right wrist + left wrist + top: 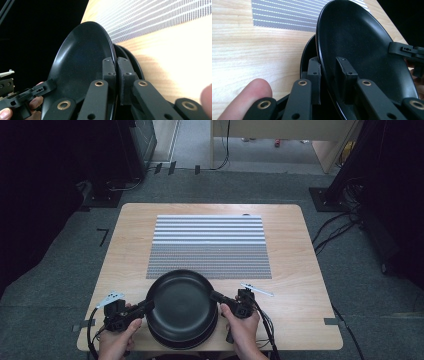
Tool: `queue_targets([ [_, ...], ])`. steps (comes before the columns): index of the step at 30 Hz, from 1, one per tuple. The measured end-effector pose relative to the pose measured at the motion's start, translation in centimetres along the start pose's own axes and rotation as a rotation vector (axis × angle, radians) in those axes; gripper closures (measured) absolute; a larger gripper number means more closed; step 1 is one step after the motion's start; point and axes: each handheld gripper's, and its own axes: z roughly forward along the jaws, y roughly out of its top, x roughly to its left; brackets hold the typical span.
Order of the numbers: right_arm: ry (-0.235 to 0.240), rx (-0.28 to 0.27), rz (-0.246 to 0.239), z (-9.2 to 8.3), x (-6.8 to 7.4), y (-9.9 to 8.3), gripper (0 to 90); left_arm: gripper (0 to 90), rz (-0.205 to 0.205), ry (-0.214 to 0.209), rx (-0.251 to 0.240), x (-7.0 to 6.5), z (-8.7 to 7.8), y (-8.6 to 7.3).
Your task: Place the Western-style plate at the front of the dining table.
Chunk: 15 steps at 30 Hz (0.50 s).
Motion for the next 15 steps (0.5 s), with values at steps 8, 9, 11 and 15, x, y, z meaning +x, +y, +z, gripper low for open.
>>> queue_targets([
  [8,-0.007,-0.012,-0.015,-0.2,0.4,2.1,86.0,75.9,-0.007,-0.015,-0.012,-0.6,0.8,1.9],
  [9,-0.007,-0.016,-0.017,-0.3,0.4,2.4,86.0,75.9,-0.006,-0.017,-0.011,-0.7,0.9,2.2],
  [11,-0.009,-0.021,-0.016,-0.4,0.5,2.9,86.0,76.0,-0.006,-0.022,-0.012,-0.9,1.2,2.9],
  [15,-0.012,-0.030,-0.020,-0.6,0.5,4.1,86.0,76.1,-0.006,-0.028,-0.012,-1.2,1.8,3.9],
])
